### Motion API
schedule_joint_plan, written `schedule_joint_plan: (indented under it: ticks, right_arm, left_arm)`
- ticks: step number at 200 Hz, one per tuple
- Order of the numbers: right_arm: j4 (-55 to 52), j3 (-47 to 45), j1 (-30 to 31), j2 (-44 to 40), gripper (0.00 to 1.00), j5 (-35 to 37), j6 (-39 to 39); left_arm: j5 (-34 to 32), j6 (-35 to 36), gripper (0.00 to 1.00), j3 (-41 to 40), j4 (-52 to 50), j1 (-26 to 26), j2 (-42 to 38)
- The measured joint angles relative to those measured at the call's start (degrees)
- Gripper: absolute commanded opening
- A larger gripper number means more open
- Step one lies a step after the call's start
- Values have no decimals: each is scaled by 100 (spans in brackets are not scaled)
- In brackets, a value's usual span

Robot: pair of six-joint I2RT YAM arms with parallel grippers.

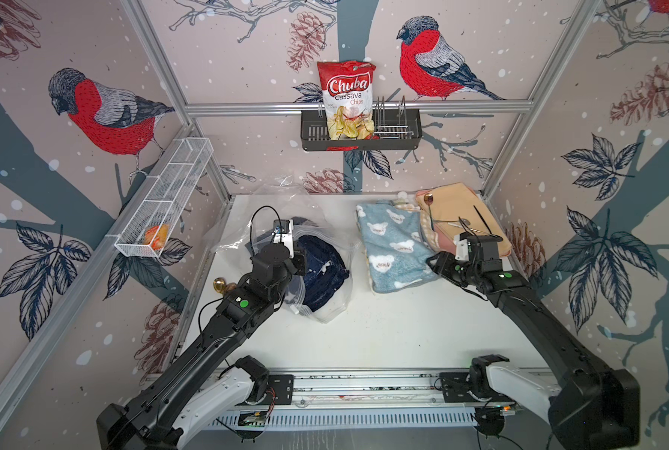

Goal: Take the blanket out of the vacuum bag
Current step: Place the blanket at the center of the board.

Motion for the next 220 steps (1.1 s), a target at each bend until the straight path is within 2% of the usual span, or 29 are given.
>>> schedule_joint_plan:
  ticks: [24, 37, 54, 86, 105, 126, 150, 170, 183, 220]
  right_arm:
    - [52, 350, -9, -149, 62, 267, -42]
    - [164, 625, -22, 186, 61, 299, -125]
    - [557, 1123, -39, 1167, 56, 321, -166]
    - [726, 2540, -122, 3141, 38, 396, -321]
    - [850, 3257, -153, 4037, 38, 380, -442]
    - [914, 3661, -116, 4636, 38, 262, -468]
    - [911, 4054, -24, 5110, 38, 179, -490]
    - [914, 4098, 103, 5171, 10, 157, -573]
    - [916, 4151, 195, 5169, 0, 188, -570]
    - [841, 4612, 341, 5154, 0, 649, -645]
  left_arm:
    - [-17, 0, 1, 0, 2, 0, 26]
    - [-22, 0, 1, 0, 9, 0, 55]
    - [-24, 2, 2, 0, 11, 0, 87]
    - [-37, 4, 3, 0, 17, 0, 125]
    - [-37, 9, 3, 0, 20, 0, 146]
    - [-39, 42, 3, 0, 20, 0, 197]
    - [-44, 72, 3, 0, 22, 4, 254]
    - [-44, 103, 3, 0, 20, 4, 273]
    - [-44, 105, 3, 0, 22, 4, 282]
    - [-39, 105, 3, 0, 22, 4, 306]
